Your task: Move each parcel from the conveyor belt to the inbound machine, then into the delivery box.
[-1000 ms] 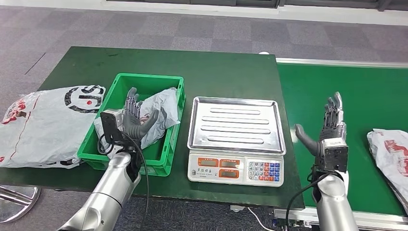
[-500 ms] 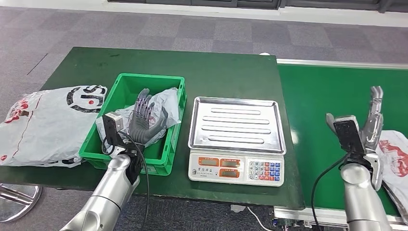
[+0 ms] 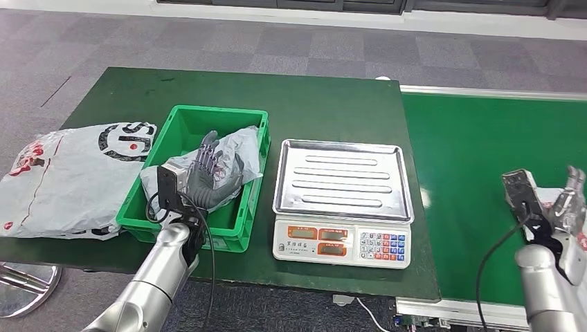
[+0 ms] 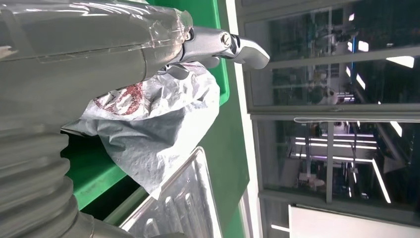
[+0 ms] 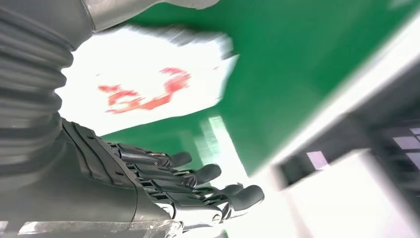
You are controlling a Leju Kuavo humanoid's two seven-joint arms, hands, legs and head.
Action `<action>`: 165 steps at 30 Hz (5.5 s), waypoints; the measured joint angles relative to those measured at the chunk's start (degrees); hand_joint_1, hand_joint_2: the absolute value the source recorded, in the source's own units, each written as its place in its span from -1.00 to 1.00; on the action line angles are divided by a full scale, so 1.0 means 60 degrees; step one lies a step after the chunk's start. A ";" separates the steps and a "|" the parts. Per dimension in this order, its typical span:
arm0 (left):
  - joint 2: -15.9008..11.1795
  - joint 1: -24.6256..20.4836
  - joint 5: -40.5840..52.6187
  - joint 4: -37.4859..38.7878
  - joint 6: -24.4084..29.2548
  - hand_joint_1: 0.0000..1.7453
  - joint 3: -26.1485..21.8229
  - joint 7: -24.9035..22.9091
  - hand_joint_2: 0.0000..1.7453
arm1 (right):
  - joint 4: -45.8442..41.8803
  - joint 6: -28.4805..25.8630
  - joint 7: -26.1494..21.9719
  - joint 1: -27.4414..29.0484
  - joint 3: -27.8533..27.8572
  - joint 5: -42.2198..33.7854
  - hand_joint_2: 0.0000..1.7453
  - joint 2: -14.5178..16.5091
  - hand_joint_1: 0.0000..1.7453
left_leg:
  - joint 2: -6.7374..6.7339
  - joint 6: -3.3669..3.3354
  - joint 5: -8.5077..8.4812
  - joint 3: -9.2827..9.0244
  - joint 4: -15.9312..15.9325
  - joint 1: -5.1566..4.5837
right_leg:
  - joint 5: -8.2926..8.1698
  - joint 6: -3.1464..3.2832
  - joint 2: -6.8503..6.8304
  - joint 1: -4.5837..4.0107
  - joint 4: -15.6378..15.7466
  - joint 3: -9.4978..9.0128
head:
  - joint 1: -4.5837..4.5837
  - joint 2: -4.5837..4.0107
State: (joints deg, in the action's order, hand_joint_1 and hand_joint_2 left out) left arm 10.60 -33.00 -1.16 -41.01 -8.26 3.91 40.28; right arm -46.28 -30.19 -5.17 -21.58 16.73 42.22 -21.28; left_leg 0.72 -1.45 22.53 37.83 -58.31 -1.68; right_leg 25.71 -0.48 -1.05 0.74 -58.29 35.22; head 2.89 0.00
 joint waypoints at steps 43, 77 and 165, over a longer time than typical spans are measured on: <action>-0.0130 -0.0775 0.0699 0.1561 0.0615 -1.00 0.0004 -0.0109 1.00 | 0.4231 0.4737 0.3234 -0.1109 0.1404 0.3185 1.00 -0.1063 1.00 | -0.0022 -0.0009 0.0013 -0.0101 0.0008 -0.0002 | 0.0005 -0.0001 0.0019 0.0001 -0.0001 -0.0098 | 0.0000 0.0000; -0.0007 -0.0822 0.1030 0.1566 0.0536 -1.00 -0.0069 -0.0018 1.00 | -0.5629 -0.1631 -0.5690 0.1553 0.0803 -0.0402 1.00 0.2311 1.00 | 0.0015 0.0048 0.0016 -0.0108 0.0030 0.0023 | 0.0048 0.0051 -0.0021 -0.0023 -0.0004 -0.0097 | 0.0001 0.0000; 0.0070 0.0286 0.0114 -0.0776 0.1620 -1.00 0.0379 0.0005 1.00 | -0.1031 0.0623 -0.5827 0.0390 -0.0903 -0.5127 1.00 0.2913 -1.00 | -0.0063 0.0051 0.0010 -0.0050 0.0023 0.0027 | 0.0008 0.0048 0.0055 -0.0028 -0.0005 -0.0019 | 0.0002 0.0000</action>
State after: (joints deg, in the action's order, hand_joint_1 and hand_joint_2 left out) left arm 11.02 -31.28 -0.47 -45.67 1.46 6.19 40.31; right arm -52.47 -26.45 -40.13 -19.24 11.31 11.46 -3.80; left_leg 0.34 -1.14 22.59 37.53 -58.17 -1.52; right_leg 25.75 -0.19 -0.72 0.57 -58.32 35.10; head 2.90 0.00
